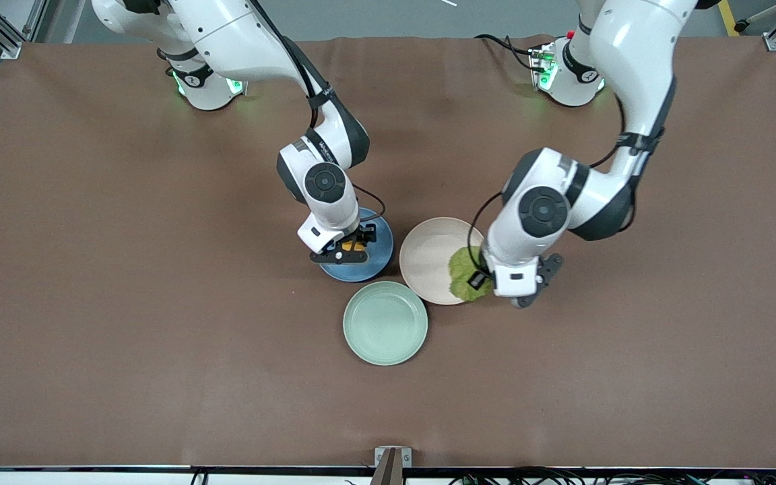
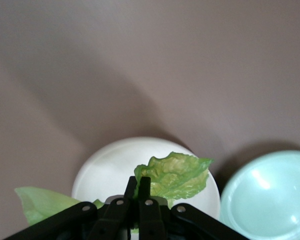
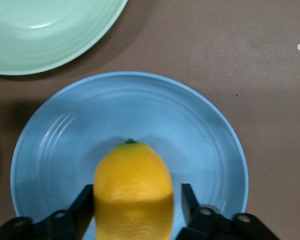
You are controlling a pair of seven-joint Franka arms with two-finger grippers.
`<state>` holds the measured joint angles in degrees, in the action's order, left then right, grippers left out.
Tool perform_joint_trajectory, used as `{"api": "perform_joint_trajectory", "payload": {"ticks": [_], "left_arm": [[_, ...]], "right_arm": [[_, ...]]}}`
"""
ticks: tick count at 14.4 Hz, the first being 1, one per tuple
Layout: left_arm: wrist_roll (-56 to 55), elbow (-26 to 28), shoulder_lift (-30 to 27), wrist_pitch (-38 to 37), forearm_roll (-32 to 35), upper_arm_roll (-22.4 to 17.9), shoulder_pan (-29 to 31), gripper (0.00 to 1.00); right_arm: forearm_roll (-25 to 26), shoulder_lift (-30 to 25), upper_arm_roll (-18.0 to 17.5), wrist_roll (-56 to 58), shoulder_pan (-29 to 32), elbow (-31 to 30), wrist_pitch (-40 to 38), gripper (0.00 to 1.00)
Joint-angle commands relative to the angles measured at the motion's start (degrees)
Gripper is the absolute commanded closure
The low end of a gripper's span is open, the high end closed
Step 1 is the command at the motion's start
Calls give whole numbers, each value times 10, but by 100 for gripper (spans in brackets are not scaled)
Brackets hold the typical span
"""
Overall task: Pick lemon and lettuce from plates
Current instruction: 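Close the right gripper on the lemon while the left gripper grasps the lettuce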
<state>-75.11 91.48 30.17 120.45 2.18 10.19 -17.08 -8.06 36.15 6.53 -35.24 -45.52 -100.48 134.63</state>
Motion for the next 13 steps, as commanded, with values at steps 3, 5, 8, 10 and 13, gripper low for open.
{"api": "perform_joint_trajectory", "payload": {"ticks": [3, 5, 8, 10, 13], "left_arm": [[61, 35, -7, 6, -1, 7, 111, 100], [64, 39, 11, 9, 5, 6, 136, 100], [122, 48, 32, 14, 8, 5, 184, 99], [129, 59, 42, 36, 7, 4, 191, 97], [129, 68, 50, 53, 7, 4, 209, 65]], "right_arm": [[-5, -1, 7, -5, -11, -10, 11, 62], [-5, -1, 7, -6, -12, -9, 9, 76], [-5, -59, 8, -6, -8, -7, -59, 83], [-2, -129, 12, 4, 18, -6, -156, 83], [5, -218, 13, 82, 108, -8, -282, 83]]}}
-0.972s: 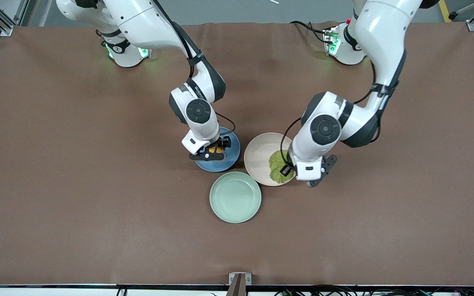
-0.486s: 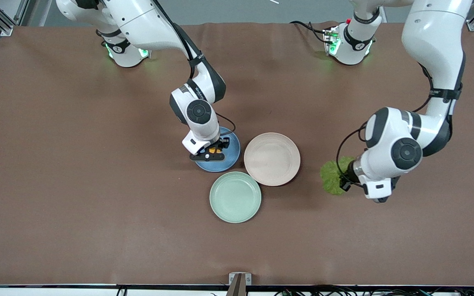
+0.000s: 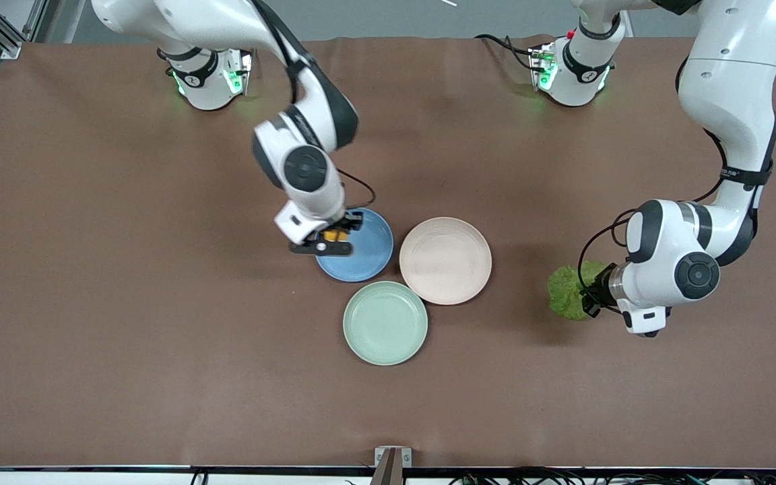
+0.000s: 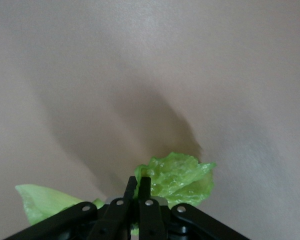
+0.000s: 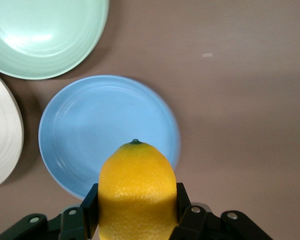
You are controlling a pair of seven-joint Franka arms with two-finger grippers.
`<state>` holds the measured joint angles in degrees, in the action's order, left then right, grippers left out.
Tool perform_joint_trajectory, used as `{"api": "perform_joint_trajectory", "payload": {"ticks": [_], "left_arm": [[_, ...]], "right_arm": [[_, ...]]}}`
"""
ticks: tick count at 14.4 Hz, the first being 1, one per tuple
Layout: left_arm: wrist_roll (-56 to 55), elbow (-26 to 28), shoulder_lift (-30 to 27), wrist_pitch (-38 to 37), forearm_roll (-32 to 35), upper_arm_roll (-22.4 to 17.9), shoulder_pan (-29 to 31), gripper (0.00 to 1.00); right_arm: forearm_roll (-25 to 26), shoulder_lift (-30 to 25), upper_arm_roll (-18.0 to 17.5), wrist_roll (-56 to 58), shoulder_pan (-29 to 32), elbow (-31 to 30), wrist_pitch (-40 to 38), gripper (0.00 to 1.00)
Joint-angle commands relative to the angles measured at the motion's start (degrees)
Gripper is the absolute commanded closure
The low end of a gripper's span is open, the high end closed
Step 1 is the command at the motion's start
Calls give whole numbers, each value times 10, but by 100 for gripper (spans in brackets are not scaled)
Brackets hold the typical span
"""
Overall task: Pick lemon and lettuce from plates
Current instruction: 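Lift the lemon away with the right gripper while the left gripper releases lettuce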
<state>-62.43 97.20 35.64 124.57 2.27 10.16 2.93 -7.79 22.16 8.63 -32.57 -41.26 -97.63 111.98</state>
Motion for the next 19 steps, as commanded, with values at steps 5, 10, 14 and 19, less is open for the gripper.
{"api": "perform_joint_trajectory", "payload": {"ticks": [5, 10, 14, 19], "left_arm": [[-2, 4, -54, 4, 15, -1, 6, 0], [92, -30, -138, -34, 60, 5, 11, 0], [235, -153, -155, -202, 60, 0, 14, 0], [425, -192, -212, -330, 55, 3, 21, 0]], "right_arm": [[34, -133, -8, 222, 231, -76, -116, 83], [37, -125, -8, 415, 373, -141, -22, 83], [36, -91, -8, 445, 397, -218, 116, 83], [36, -34, -9, 445, 396, -240, 196, 82]]}}
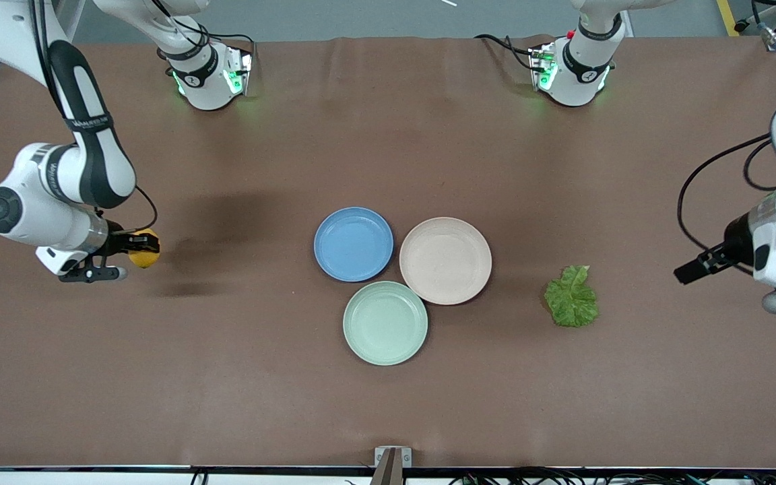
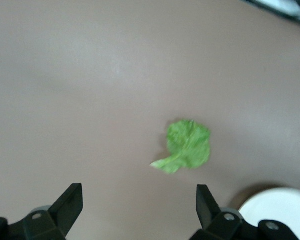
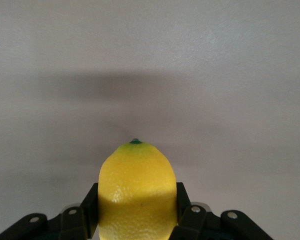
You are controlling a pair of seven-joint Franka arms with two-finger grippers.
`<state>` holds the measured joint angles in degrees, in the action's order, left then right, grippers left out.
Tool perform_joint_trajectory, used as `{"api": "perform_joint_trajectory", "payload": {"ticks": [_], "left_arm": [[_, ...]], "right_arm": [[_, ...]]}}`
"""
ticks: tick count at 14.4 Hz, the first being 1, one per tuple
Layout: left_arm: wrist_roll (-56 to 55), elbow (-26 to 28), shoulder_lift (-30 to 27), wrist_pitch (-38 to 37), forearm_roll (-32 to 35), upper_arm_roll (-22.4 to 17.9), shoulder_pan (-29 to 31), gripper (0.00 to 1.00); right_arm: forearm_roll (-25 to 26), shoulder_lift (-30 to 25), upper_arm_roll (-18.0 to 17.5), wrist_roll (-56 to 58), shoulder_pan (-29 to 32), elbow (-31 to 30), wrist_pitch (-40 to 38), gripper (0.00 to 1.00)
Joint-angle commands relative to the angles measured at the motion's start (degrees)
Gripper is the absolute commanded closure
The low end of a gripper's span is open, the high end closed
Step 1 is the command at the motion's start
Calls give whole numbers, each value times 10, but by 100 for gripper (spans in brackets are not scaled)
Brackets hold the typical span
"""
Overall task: Pick lemon and lettuce from plates
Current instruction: 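Lift the lemon away with the right gripper while the left gripper releases lettuce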
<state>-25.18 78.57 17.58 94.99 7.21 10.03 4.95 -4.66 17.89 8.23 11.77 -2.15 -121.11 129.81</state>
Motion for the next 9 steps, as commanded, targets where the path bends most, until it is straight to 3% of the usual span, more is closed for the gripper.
{"api": "perform_joint_trajectory", "payload": {"ticks": [1, 4, 6, 9], "left_arm": [[55, -4, -53, -54, 5, 7, 2, 0], [62, 7, -103, -87, -12, 9, -5, 0], [108, 60, -155, -96, -60, 4, -6, 0], [156, 152, -235, -96, -73, -11, -5, 0]], "right_arm": [[4, 17, -5, 2, 4, -5, 30, 81], [4, 43, -5, 2, 4, -5, 60, 81], [4, 58, -6, 2, 3, -5, 78, 79], [4, 62, -6, 2, 1, -4, 84, 72]]}}
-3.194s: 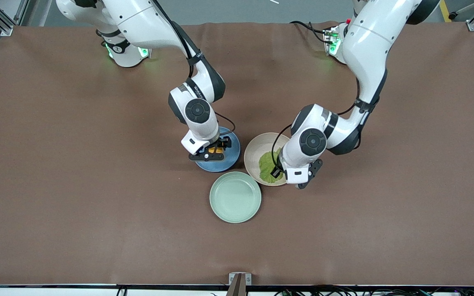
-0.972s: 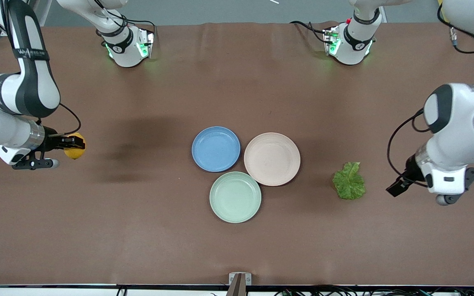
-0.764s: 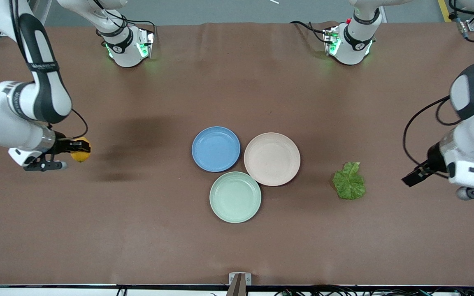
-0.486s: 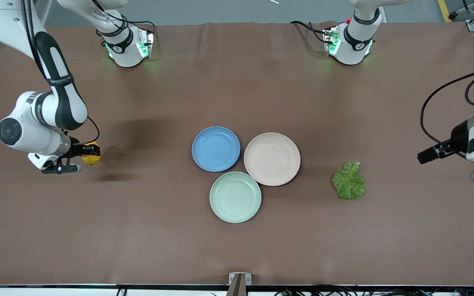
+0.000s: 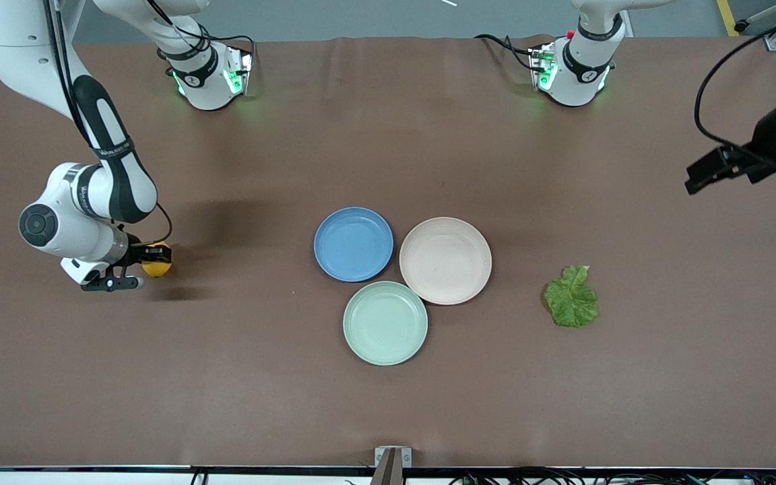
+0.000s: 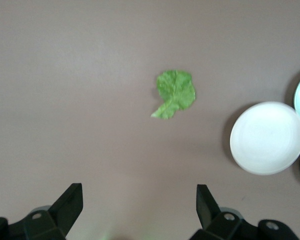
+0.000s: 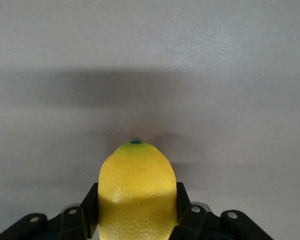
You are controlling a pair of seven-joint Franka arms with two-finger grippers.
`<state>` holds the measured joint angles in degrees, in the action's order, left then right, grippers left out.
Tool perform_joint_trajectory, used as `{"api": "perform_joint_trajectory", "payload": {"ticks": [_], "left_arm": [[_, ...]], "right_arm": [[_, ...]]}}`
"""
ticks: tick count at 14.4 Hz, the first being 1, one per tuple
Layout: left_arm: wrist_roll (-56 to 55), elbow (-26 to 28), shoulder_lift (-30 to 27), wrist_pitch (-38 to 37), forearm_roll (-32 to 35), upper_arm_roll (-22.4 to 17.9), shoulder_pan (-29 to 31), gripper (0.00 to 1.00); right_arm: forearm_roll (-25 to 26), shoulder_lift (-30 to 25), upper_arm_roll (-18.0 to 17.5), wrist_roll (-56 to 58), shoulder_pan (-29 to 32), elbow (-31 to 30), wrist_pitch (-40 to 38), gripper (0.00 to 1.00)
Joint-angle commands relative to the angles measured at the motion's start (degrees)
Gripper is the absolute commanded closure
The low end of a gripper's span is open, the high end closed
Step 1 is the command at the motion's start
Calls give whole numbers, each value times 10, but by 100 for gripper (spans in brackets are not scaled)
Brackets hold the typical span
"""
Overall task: Pick lemon and lettuce from plates
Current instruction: 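Lower the lemon onto the table and open the right gripper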
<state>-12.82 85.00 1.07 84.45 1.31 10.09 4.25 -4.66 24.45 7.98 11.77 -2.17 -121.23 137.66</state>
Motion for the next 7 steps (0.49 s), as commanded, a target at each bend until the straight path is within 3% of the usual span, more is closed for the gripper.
{"api": "perform_joint_trajectory", "payload": {"ticks": [1, 2, 4, 5, 7], "left_arm": [[32, 110, -91, 12, -15, -14, 1, 0], [33, 127, -105, 12, -16, -15, -4, 0], [38, 133, -115, 12, -27, -15, -6, 0], [39, 133, -121, 8, -28, -16, -7, 0], [49, 128, -118, 5, -27, -16, -13, 0]], "right_arm": [[4, -4, -3, 1, 2, -4, 5, 68], [4, -4, -3, 1, 2, -3, 4, 55], [4, -10, -3, 0, 2, -2, -5, 9], [4, -18, -3, -1, 2, -1, -16, 1], [4, -56, -3, -5, 1, 9, -66, 1]]}}
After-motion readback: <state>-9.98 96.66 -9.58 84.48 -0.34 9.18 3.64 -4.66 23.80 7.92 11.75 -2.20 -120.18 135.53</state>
